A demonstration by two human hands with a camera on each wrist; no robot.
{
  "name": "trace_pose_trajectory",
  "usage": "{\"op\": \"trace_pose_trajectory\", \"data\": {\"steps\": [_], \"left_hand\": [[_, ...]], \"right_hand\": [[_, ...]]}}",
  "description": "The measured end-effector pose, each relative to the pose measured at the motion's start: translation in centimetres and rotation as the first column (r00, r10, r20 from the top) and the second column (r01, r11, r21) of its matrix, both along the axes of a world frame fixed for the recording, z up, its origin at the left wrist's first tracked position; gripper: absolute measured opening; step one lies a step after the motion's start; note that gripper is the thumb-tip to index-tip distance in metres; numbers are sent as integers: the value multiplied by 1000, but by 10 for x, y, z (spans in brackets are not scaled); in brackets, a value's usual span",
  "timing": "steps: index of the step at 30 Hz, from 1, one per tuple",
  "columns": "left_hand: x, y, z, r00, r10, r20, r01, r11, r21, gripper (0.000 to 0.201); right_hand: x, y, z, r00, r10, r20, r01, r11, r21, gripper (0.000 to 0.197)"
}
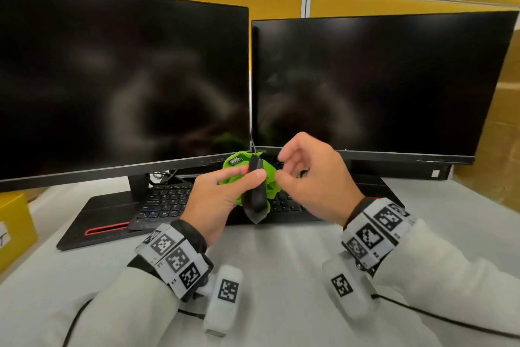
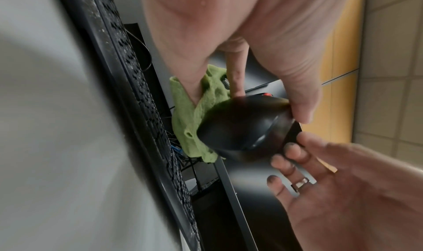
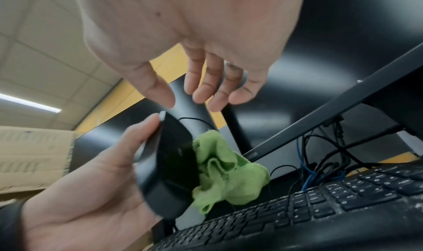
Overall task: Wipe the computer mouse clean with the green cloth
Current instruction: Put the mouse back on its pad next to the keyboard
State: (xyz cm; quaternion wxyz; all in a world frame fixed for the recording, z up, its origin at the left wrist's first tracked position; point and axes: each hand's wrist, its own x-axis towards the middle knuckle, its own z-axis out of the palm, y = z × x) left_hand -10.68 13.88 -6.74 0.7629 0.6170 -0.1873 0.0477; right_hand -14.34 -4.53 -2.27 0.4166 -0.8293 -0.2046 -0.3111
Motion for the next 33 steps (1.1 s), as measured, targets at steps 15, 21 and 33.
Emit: {"op": "trace_pose_trajectory", "data": {"steps": [15, 21, 33], "left_hand": [[10, 0, 1, 966, 248, -68, -250, 968, -31, 48], [14, 6, 1, 953, 296, -64, -298, 954, -20, 45], [8, 3, -2, 965, 263, 7, -262, 961, 92, 14]], "right_hand": [[13, 2, 0, 786, 353, -508, -19, 835, 550, 56], [19, -27, -2, 689, 520, -505, 86, 633, 769, 51], [32, -63, -20, 783, 141, -606, 170, 888, 427, 79]]}}
